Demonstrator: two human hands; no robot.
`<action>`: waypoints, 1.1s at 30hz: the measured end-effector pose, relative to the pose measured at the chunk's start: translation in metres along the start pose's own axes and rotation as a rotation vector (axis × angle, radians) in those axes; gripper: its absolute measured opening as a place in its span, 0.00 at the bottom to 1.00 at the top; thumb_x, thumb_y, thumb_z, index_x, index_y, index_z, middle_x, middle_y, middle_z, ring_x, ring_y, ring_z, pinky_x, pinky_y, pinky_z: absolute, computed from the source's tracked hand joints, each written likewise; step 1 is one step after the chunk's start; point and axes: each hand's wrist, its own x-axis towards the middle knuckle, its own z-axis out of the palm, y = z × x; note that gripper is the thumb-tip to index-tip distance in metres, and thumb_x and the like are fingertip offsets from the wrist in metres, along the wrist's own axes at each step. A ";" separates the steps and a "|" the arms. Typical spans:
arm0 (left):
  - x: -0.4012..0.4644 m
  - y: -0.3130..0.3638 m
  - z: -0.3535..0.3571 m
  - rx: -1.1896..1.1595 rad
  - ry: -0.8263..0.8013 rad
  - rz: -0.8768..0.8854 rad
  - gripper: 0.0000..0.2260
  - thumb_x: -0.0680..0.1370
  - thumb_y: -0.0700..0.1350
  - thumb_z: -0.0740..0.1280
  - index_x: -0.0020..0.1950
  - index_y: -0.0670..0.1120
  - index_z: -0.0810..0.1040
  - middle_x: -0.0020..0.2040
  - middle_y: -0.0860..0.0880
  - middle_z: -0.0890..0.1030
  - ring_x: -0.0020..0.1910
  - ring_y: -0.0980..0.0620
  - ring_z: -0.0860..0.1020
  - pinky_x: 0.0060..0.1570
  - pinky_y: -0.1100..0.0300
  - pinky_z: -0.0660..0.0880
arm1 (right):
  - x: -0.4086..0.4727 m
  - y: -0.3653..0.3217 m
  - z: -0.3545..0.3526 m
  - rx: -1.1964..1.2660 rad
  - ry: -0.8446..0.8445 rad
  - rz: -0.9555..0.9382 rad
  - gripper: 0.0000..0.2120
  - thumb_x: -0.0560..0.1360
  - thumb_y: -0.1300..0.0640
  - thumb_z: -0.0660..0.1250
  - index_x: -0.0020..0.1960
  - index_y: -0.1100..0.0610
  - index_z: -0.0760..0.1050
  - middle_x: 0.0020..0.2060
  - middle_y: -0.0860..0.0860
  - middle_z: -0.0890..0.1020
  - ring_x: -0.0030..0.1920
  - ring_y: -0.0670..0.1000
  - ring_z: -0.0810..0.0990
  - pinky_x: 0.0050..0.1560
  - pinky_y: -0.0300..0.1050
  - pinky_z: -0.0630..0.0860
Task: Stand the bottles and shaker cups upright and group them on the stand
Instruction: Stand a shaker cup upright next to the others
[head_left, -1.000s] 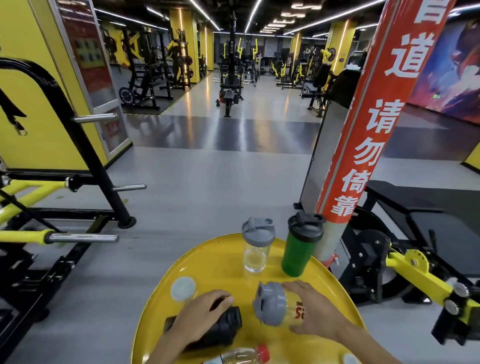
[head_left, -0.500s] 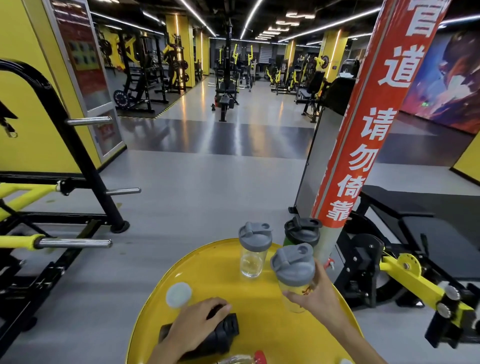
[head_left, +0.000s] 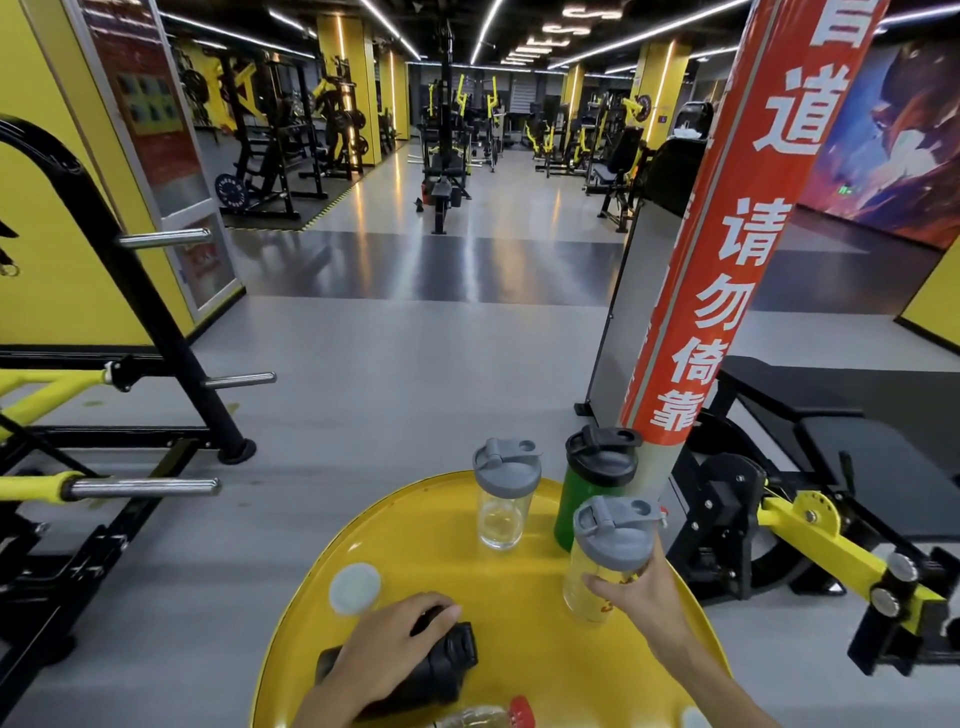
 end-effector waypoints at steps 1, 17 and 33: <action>-0.001 0.001 0.000 0.004 0.002 0.002 0.20 0.75 0.76 0.52 0.55 0.69 0.76 0.53 0.69 0.81 0.53 0.69 0.77 0.58 0.65 0.74 | 0.001 0.001 0.000 -0.004 -0.005 -0.006 0.41 0.61 0.67 0.81 0.66 0.49 0.66 0.57 0.53 0.79 0.56 0.53 0.79 0.46 0.43 0.80; -0.017 0.012 -0.006 0.065 -0.078 0.015 0.27 0.73 0.77 0.49 0.64 0.67 0.72 0.61 0.66 0.79 0.57 0.64 0.77 0.60 0.61 0.73 | -0.002 0.002 -0.001 -0.035 -0.027 -0.037 0.39 0.64 0.70 0.78 0.69 0.54 0.64 0.56 0.52 0.79 0.55 0.50 0.78 0.40 0.35 0.79; -0.023 -0.006 -0.037 0.109 -0.412 -0.067 0.55 0.59 0.73 0.75 0.79 0.57 0.56 0.75 0.56 0.65 0.72 0.54 0.66 0.71 0.59 0.66 | -0.014 0.012 -0.006 -0.218 -0.031 -0.034 0.43 0.61 0.61 0.83 0.70 0.54 0.66 0.61 0.48 0.76 0.61 0.49 0.73 0.52 0.34 0.71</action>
